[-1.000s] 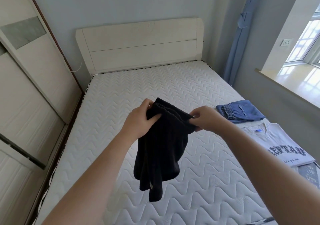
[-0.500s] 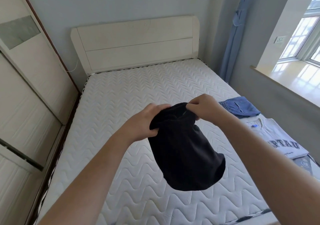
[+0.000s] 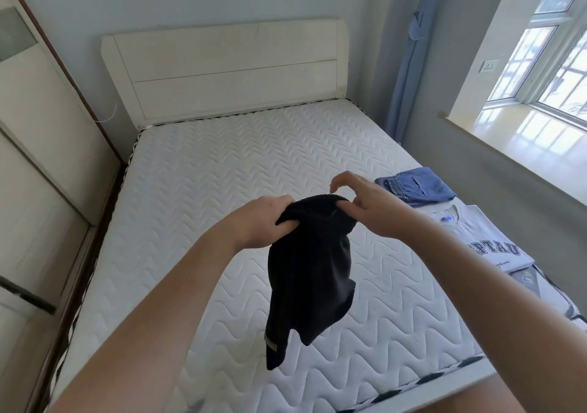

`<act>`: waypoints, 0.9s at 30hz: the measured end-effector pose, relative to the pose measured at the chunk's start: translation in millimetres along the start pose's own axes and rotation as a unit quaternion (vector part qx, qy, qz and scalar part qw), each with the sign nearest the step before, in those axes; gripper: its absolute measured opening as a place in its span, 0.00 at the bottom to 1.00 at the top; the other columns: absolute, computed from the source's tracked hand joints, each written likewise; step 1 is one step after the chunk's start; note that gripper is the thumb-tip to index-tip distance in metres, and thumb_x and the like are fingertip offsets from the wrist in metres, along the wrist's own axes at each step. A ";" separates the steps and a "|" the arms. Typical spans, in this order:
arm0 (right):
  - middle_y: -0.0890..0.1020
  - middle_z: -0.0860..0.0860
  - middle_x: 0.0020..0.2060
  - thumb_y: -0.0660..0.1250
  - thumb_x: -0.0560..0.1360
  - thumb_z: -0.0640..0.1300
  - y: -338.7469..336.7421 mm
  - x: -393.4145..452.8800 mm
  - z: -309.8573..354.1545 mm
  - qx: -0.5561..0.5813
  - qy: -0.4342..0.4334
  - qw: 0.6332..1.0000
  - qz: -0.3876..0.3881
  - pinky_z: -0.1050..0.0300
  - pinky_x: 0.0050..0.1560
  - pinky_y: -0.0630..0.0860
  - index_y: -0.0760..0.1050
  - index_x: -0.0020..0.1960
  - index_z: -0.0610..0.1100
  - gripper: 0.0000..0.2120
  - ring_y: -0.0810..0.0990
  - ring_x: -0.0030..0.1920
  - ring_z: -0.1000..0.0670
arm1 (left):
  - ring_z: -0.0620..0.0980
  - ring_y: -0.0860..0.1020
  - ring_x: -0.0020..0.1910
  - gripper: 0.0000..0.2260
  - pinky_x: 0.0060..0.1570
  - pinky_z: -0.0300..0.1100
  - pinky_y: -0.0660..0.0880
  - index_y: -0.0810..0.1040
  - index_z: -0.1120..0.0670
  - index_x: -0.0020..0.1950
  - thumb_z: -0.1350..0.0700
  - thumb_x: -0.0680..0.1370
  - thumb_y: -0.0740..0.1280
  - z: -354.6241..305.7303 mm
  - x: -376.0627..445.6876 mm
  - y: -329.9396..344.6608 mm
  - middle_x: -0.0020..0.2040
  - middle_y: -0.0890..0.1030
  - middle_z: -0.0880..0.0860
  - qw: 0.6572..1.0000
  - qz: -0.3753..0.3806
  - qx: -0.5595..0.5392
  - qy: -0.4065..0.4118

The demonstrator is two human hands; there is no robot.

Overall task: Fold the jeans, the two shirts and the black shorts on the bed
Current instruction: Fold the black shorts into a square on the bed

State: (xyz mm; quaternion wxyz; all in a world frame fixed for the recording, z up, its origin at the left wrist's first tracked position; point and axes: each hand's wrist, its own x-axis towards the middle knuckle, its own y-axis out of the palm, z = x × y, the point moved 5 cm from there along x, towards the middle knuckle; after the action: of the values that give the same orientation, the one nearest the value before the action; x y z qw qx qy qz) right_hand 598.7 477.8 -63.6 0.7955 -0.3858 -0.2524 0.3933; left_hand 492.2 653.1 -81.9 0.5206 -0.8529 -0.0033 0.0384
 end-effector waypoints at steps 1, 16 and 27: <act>0.73 0.60 0.56 0.60 0.81 0.46 1.5 -2.3 -0.1 0.014 -0.013 1.000 -0.011 0.62 0.49 0.69 0.69 0.56 0.60 0.09 0.77 0.45 0.57 | 0.47 0.79 0.46 0.11 0.50 0.50 0.78 0.75 0.50 0.58 0.46 0.81 0.61 2.7 -1.2 0.3 0.48 0.80 0.48 1.000 0.000 -0.014 0.002; 0.78 0.54 0.36 0.72 0.71 0.57 18.7 -9.7 0.3 -0.035 -0.040 0.997 -0.054 0.56 0.39 0.74 0.74 0.45 0.45 0.16 0.75 0.36 0.55 | 0.38 0.76 0.41 0.04 0.38 0.31 0.69 0.74 0.44 0.49 0.51 0.79 0.68 19.1 -13.4 -16.4 0.43 0.76 0.41 0.997 0.057 0.007 0.042; 0.81 0.57 0.37 0.79 0.66 0.51 2.7 -6.1 12.9 0.064 0.003 0.988 -0.142 0.72 0.39 0.67 0.68 0.52 0.55 0.23 0.76 0.38 0.64 | 0.46 0.76 0.52 0.39 0.51 0.45 0.77 0.58 0.42 0.71 0.45 0.67 0.78 -28.7 3.5 -5.8 0.58 0.75 0.42 0.998 0.031 0.024 0.042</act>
State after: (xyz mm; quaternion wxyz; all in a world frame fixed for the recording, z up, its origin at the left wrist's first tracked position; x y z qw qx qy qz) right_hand 585.1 479.3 -58.9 0.8671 -0.2956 -0.2765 0.2903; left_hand 497.8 630.4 -64.0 0.5393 -0.8406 0.0458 0.0192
